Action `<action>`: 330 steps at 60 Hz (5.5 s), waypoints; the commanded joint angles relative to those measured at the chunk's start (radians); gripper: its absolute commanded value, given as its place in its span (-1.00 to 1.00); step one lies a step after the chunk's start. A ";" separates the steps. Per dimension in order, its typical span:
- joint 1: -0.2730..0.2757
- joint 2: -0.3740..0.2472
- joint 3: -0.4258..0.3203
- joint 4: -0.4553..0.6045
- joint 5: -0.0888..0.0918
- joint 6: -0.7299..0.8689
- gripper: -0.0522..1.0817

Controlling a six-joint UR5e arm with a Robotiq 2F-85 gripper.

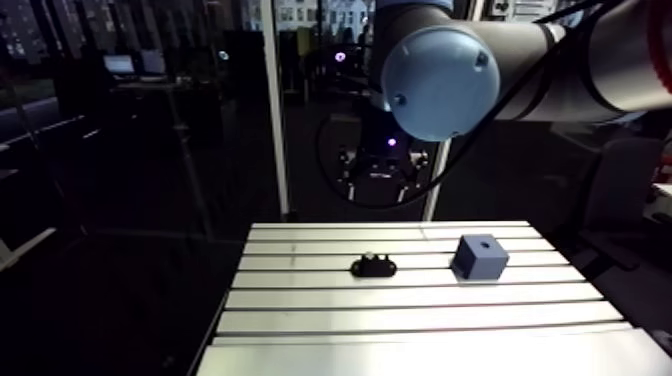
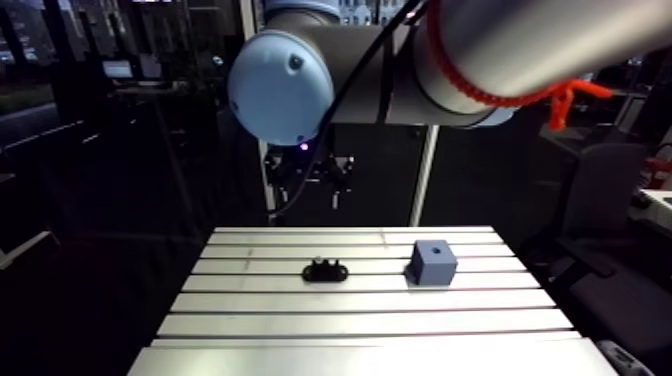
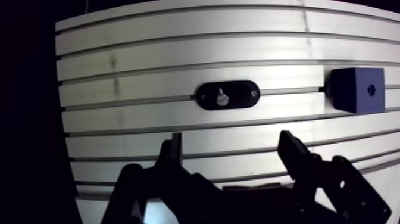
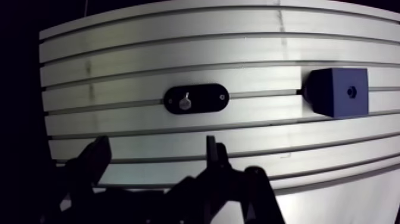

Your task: Pick up the M10 bolt and insert it into the hex recess until seated.

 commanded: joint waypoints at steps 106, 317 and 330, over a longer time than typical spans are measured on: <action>0.010 0.252 0.018 -0.152 -0.041 -0.094 -0.12; 0.009 0.296 0.031 -0.202 -0.044 -0.088 0.29; 0.010 0.296 0.031 -0.202 -0.044 -0.088 0.32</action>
